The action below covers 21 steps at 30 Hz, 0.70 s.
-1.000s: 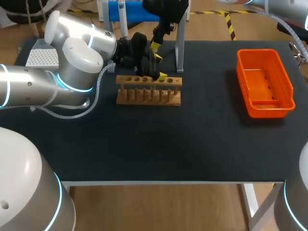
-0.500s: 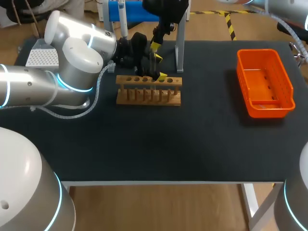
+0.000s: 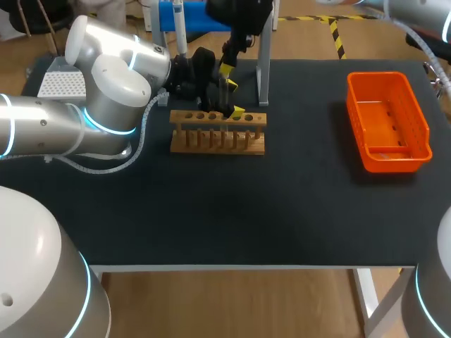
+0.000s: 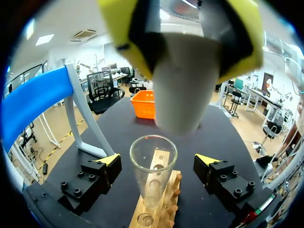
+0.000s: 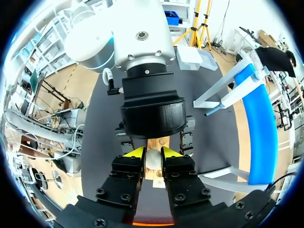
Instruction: Invert the test tube, pick up the pipette, mount the tip to pipette, aspirate from beaker and dispense into the tube, eject the tip, return the pipette, and cap with the stopper.
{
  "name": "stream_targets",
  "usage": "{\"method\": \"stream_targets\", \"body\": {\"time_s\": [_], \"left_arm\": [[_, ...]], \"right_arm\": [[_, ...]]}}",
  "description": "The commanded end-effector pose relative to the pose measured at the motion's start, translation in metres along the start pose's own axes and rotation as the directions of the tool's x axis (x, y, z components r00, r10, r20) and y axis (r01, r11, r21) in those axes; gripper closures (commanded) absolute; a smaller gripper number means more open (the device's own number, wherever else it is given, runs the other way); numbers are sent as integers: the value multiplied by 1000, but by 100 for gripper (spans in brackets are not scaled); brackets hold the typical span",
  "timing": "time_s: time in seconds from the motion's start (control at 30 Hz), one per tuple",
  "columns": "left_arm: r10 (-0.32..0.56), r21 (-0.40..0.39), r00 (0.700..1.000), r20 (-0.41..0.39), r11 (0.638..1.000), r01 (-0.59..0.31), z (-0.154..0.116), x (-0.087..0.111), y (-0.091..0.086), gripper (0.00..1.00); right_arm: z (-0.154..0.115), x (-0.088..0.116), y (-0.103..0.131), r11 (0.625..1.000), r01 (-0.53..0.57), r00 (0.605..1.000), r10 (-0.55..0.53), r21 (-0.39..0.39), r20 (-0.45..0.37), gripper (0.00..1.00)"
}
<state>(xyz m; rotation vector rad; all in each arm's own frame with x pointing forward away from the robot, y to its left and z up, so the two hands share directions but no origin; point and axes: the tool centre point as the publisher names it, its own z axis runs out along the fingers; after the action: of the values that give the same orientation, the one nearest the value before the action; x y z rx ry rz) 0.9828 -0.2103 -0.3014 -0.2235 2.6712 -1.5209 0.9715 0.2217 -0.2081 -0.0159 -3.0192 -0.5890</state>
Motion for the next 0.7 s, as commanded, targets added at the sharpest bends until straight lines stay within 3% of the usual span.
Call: {"method": "stream_targets", "body": {"time_s": [0.03, 0.7], "left_arm": [[0, -1, 1000, -3, 1000, 0, 0, -1, 0, 0], [0, -1, 1000, -3, 1000, 0, 0, -1, 0, 0]], "right_arm": [[2, -2, 1, 1000, 0, 1000, 0, 4, -4, 100], [5, -4, -5, 1000, -4, 1000, 4, 6, 4, 100]]}}
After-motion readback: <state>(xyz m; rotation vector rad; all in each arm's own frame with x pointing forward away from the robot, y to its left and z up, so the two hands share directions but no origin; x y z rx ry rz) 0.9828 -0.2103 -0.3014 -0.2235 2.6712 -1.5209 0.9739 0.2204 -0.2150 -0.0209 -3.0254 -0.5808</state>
